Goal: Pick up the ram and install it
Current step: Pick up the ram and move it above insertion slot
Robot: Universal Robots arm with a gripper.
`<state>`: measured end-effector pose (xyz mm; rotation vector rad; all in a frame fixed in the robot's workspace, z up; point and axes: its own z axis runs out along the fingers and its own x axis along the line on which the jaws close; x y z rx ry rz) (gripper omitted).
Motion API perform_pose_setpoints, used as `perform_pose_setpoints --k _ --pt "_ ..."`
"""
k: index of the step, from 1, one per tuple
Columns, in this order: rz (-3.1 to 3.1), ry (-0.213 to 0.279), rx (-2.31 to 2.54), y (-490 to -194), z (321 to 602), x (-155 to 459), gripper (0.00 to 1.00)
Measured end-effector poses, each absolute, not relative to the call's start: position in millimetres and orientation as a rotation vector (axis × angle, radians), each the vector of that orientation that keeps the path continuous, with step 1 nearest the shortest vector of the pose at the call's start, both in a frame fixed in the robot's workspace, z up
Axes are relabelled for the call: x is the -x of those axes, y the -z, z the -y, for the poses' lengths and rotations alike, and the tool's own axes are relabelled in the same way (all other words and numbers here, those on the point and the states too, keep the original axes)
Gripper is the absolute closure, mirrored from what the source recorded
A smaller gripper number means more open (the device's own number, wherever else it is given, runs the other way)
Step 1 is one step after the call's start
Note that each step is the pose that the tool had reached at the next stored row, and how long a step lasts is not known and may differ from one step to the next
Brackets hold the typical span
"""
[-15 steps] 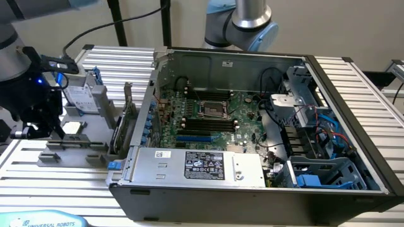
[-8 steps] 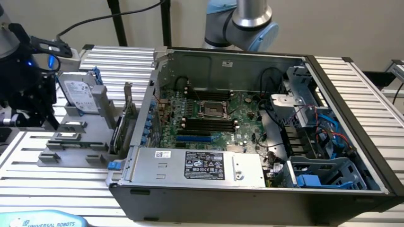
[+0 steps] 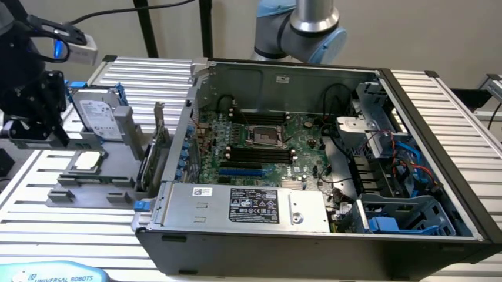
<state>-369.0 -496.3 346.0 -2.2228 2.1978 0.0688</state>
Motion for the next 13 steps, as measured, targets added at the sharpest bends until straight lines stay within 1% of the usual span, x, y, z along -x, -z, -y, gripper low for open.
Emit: perform_pose_setpoints --k 6,13 --pt "-2.187 -0.080 2.223 -368 496 354 0.87" --pt "-2.171 -0.105 2.216 -386 496 330 0.87"
